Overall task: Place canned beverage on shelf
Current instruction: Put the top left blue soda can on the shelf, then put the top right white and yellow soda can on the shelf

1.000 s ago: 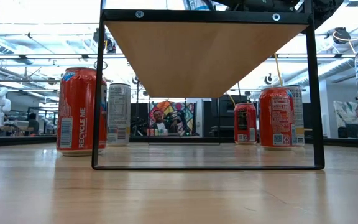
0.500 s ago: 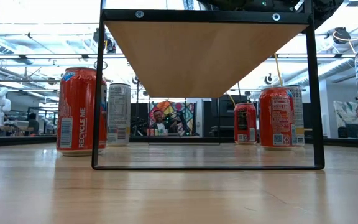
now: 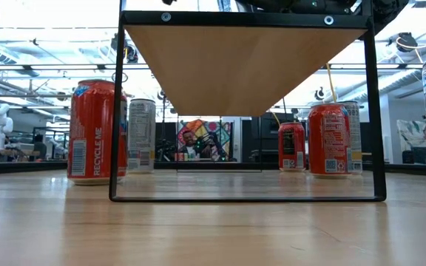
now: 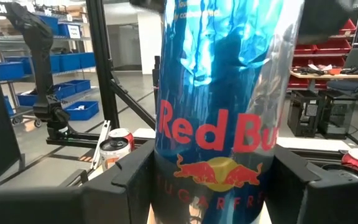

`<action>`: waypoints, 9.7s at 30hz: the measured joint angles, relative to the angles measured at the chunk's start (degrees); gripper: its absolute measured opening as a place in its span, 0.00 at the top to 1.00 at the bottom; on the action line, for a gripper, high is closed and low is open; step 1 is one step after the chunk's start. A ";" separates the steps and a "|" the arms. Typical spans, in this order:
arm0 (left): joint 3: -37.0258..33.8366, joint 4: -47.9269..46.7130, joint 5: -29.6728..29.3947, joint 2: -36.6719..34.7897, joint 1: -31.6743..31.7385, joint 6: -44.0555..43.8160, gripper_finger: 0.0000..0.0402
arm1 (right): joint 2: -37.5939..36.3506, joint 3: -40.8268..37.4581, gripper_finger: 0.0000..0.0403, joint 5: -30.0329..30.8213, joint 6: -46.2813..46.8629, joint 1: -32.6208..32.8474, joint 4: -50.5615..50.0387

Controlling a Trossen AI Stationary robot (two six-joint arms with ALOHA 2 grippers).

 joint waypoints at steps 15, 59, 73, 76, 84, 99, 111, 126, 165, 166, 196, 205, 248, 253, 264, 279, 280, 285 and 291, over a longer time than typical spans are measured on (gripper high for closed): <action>0.07 4.60 3.51 3.54 0.60 2.74 0.00 | 0.00 0.00 0.49 0.00 -0.08 0.00 -0.05; 0.04 5.23 5.21 5.02 0.44 4.27 0.41 | 0.02 0.04 0.37 0.15 1.27 0.02 -1.49; 0.03 5.29 5.69 5.02 0.44 4.12 0.41 | 0.02 0.04 0.28 0.33 4.57 0.00 -2.07; 0.02 5.05 6.03 5.02 0.44 4.12 0.41 | 0.00 0.07 0.26 0.35 4.61 -0.02 -3.62; 0.02 4.97 6.34 5.02 0.42 3.90 0.41 | -0.04 0.09 0.18 0.13 3.73 -0.47 -6.02; 0.02 5.65 5.23 4.80 0.51 4.27 0.41 | -2.64 0.09 0.10 -0.09 3.30 -3.17 -11.24; 0.04 5.34 1.54 4.58 0.55 8.03 0.41 | -2.52 -0.02 0.01 0.13 11.41 -3.26 -12.46; 0.20 1.16 3.19 2.60 4.80 11.42 0.41 | -9.99 -0.04 0.01 1.53 7.56 -3.50 -30.04; -2.75 -11.87 11.87 1.28 14.84 18.20 0.41 | -22.73 0.00 0.01 4.60 10.40 -3.78 -40.84; -2.75 -11.73 12.07 1.28 14.71 17.65 0.41 | -22.73 0.00 0.01 4.61 10.29 -3.78 -40.82; -2.75 -11.10 11.70 1.28 13.54 14.17 0.35 | -22.71 0.00 0.01 4.81 8.81 -3.78 -40.79; -2.75 -11.88 11.72 1.15 13.60 16.41 0.38 | -22.71 0.00 0.01 4.81 8.93 -3.78 -40.77; -2.67 -17.26 9.15 1.21 13.17 14.98 0.26 | -22.71 0.02 0.01 4.83 9.03 -3.85 -40.77; -2.67 -17.25 9.29 0.63 13.18 14.19 0.26 | -22.69 0.02 0.01 4.83 9.03 -3.85 -40.78; -2.67 -17.12 9.34 -2.75 13.18 14.17 0.26 | -22.71 0.02 0.01 4.83 9.03 -3.85 -40.77; -2.69 -17.16 8.70 -7.10 13.16 13.93 0.26 | -22.70 0.02 0.01 4.83 9.03 -3.85 -40.79; -2.69 -17.30 8.44 -7.39 13.17 13.48 0.26 | -22.71 0.02 0.01 4.83 9.04 -3.85 -40.79; -2.71 -17.48 7.47 -8.66 13.18 9.88 0.26 | -22.71 0.02 0.01 4.83 9.03 -3.85 -40.82; -2.71 -17.88 6.53 -9.86 13.16 7.58 0.26 | -22.69 0.02 0.01 4.83 9.03 -3.85 -40.87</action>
